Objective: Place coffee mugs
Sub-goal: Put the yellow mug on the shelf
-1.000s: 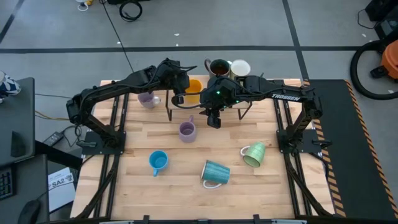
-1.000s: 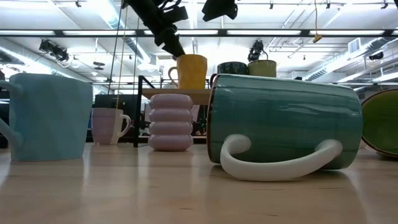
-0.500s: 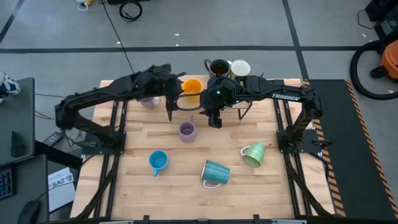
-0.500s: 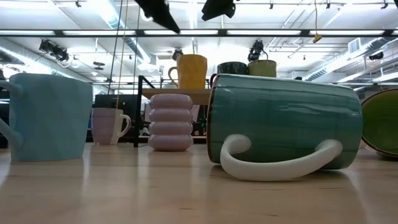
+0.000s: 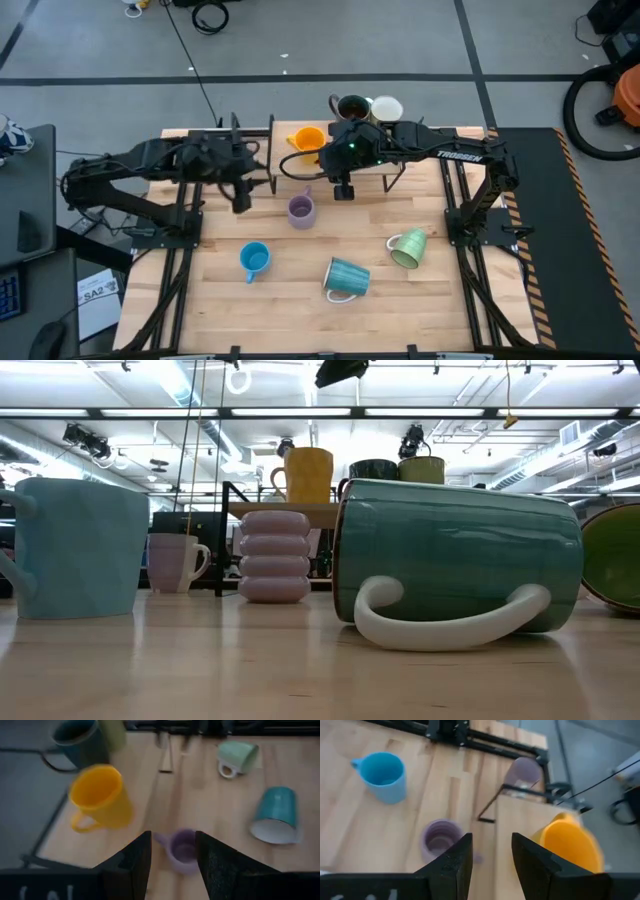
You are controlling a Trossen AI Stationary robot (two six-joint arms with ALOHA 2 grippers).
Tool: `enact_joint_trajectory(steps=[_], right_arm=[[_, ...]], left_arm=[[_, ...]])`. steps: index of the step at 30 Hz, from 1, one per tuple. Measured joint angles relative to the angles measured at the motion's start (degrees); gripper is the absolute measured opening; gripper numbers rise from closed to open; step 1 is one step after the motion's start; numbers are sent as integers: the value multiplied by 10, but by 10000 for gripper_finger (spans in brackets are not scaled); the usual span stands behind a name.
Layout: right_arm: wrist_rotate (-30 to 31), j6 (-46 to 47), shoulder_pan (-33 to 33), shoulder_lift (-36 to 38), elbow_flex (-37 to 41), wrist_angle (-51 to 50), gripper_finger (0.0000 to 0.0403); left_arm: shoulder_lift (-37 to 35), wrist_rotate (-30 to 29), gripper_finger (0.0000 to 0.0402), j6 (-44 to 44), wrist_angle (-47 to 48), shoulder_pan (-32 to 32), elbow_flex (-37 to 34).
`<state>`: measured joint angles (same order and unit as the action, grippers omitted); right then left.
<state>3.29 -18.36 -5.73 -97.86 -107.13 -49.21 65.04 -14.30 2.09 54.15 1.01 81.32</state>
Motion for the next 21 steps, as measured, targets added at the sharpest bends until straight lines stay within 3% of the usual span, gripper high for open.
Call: enact_joint_trajectory(steps=[5,10,16,21], right_arm=[[1,-51,-19,0,0,30,142],[-8,-58,-54,-8,0,41,142],[-24,-58,-94,-25,0,45,142],[-85,-58,-120,-36,1,36,142]], left_arm=[[-6,-1,158,63,62,-58,0],[-5,-3,158,78,57,-112,-1],[-13,-38,158,78,-21,-158,-63],[-13,-39,158,81,-76,-170,-129]])
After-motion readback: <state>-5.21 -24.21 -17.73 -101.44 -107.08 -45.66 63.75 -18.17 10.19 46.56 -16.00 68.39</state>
